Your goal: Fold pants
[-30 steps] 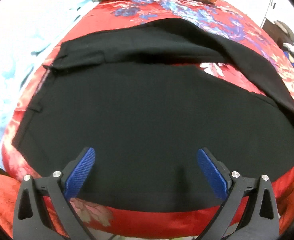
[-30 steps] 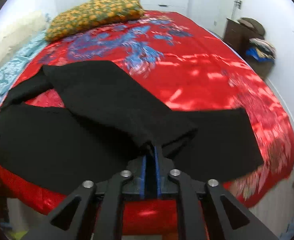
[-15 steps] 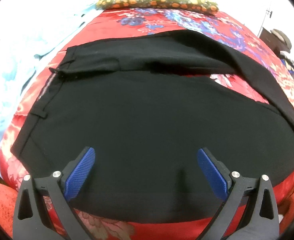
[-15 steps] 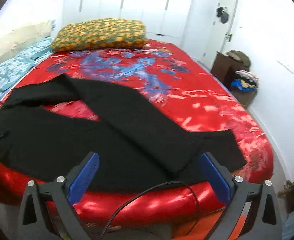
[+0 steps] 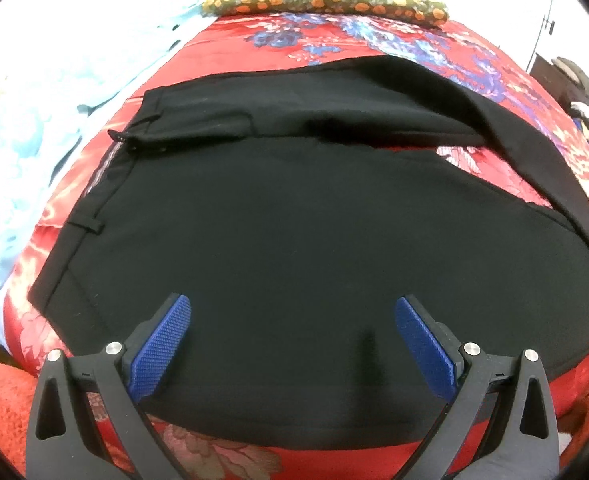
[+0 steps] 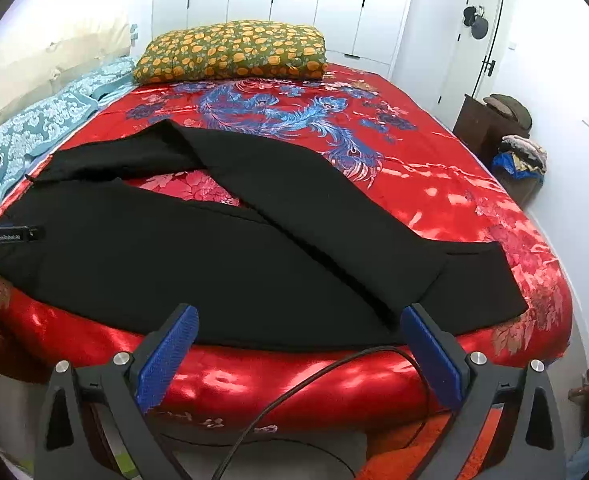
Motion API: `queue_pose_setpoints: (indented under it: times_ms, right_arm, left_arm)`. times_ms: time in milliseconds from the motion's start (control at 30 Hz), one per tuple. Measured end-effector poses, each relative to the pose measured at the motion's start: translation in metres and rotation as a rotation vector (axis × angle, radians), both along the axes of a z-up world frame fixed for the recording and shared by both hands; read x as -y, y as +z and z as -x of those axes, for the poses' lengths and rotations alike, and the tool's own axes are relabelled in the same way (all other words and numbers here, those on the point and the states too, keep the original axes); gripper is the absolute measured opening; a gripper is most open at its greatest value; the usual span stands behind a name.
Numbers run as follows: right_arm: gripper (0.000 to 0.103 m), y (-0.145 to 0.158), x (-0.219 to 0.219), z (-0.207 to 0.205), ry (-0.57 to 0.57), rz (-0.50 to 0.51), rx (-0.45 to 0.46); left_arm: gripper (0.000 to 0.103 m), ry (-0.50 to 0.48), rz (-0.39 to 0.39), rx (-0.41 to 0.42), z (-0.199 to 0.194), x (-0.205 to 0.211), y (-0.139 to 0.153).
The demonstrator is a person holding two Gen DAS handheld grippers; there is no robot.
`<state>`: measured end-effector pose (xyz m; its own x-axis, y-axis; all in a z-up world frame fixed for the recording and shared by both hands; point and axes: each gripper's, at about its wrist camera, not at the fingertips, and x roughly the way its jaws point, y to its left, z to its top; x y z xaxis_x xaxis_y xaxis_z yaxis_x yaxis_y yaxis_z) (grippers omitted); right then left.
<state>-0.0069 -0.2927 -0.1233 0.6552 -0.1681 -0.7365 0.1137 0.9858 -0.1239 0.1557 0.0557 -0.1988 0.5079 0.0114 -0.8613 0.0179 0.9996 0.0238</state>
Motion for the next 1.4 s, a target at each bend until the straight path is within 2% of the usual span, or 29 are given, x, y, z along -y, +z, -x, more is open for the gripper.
queue_pose_setpoints:
  times_ms: [467,767,867,933,967,1000,1100,1167,1267,1367,1400]
  right_arm:
    - [0.100,0.001,0.003,0.000,-0.002,-0.039,0.014]
    - [0.100,0.014,0.027,0.012,-0.087,-0.147,0.079]
    - [0.101,0.014,0.040,0.015,-0.116,-0.238,0.091]
    - [0.101,0.008,0.047,0.014,-0.103,-0.365,0.094]
    - [0.101,0.002,0.053,0.013,-0.103,-0.475,0.092]
    - [0.100,-0.003,0.057,0.011,-0.111,-0.540,0.089]
    - [0.100,-0.019,0.078,-0.008,-0.178,-0.709,0.092]
    - [0.100,-0.034,0.092,-0.028,-0.262,-0.819,0.073]
    - [0.100,-0.057,0.111,-0.047,-0.387,-0.909,0.073]
    - [0.094,-0.087,0.132,-0.048,-0.604,-1.016,0.069]
    - [0.091,-0.093,0.137,-0.044,-0.666,-1.054,0.102]
  left_arm:
    - [0.102,0.005,-0.002,-0.010,-0.002,-0.001,-0.003]
    - [0.102,0.026,0.012,-0.011,-0.002,-0.007,-0.002]
    - [0.102,0.033,0.038,-0.012,-0.002,-0.010,0.000]
    - [0.102,0.038,0.044,-0.010,-0.002,-0.011,0.001]
    - [0.102,0.039,0.038,-0.011,-0.002,-0.010,0.000]
    - [0.102,0.039,0.030,-0.016,-0.002,-0.009,-0.002]
    - [0.102,0.040,0.022,-0.037,-0.004,-0.008,-0.007]
    - [0.102,0.037,0.017,-0.044,-0.004,-0.007,-0.010]
    - [0.102,0.029,-0.006,-0.042,-0.005,-0.005,-0.010]
    - [0.102,0.026,-0.028,-0.042,-0.005,-0.005,-0.012]
    - [0.102,0.024,-0.037,-0.046,-0.005,-0.005,-0.013]
